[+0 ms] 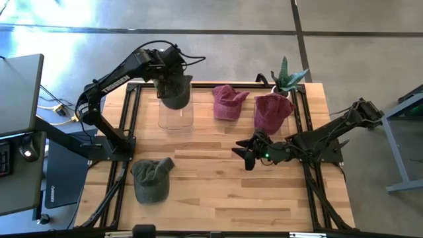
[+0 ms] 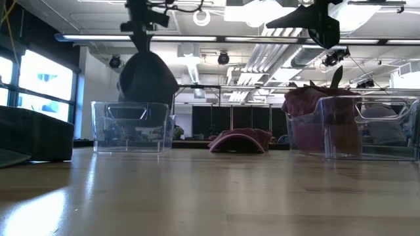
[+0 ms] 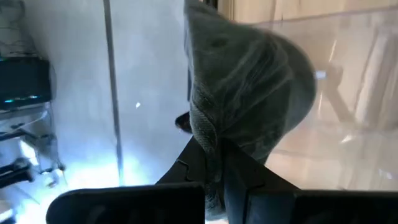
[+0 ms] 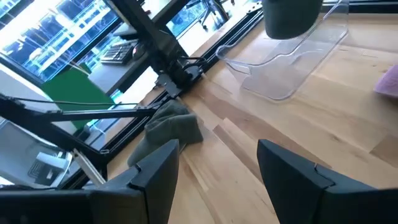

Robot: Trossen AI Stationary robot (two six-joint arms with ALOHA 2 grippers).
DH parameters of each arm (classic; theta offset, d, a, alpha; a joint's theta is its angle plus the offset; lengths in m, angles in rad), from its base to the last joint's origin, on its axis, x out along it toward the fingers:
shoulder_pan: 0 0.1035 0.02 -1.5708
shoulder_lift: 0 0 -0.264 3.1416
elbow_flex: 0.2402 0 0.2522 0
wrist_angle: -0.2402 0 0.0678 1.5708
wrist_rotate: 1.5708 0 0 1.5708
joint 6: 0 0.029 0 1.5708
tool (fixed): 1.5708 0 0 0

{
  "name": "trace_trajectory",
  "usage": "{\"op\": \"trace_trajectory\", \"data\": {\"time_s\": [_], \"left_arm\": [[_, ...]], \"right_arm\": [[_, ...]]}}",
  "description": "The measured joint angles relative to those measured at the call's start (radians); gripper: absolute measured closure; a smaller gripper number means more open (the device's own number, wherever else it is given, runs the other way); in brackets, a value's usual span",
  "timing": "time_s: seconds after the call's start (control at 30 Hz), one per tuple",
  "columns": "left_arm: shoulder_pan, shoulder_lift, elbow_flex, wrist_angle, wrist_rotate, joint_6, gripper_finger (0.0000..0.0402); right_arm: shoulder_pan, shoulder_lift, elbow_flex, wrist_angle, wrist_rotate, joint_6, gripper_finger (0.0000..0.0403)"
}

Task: Pick & Place hat
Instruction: Put the right green cap into the left transparent bin

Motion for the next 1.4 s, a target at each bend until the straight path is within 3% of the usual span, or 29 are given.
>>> {"op": "trace_trajectory", "data": {"time_s": [0.1,0.53,0.77,0.97,1.2,1.4], "left_arm": [[0.013,0.000,-0.062,0.082,0.048,0.000,0.0396],[0.015,-0.001,-0.313,0.325,0.029,0.038,0.0391],[0.085,0.000,-0.369,0.503,0.030,0.037,0.0323],[0.220,0.000,-0.368,0.591,0.165,0.017,0.0257],[0.310,0.000,-0.368,0.620,0.204,-0.054,0.0219],[0.292,-0.053,-0.368,0.459,0.319,-0.161,0.0216]], "right_arm": [[-0.012,0.000,0.000,0.014,0.000,0.000,0.0191],[-0.031,0.000,0.000,0.027,-0.001,0.018,0.0191],[-0.049,0.000,0.000,0.026,-0.077,-0.004,0.0191],[-0.071,0.000,0.000,0.022,-0.190,-0.019,0.0191],[-0.077,0.000,0.000,0.020,-0.255,-0.056,0.0191],[-0.077,-0.001,0.001,0.018,-0.278,-0.098,0.0191]]}}
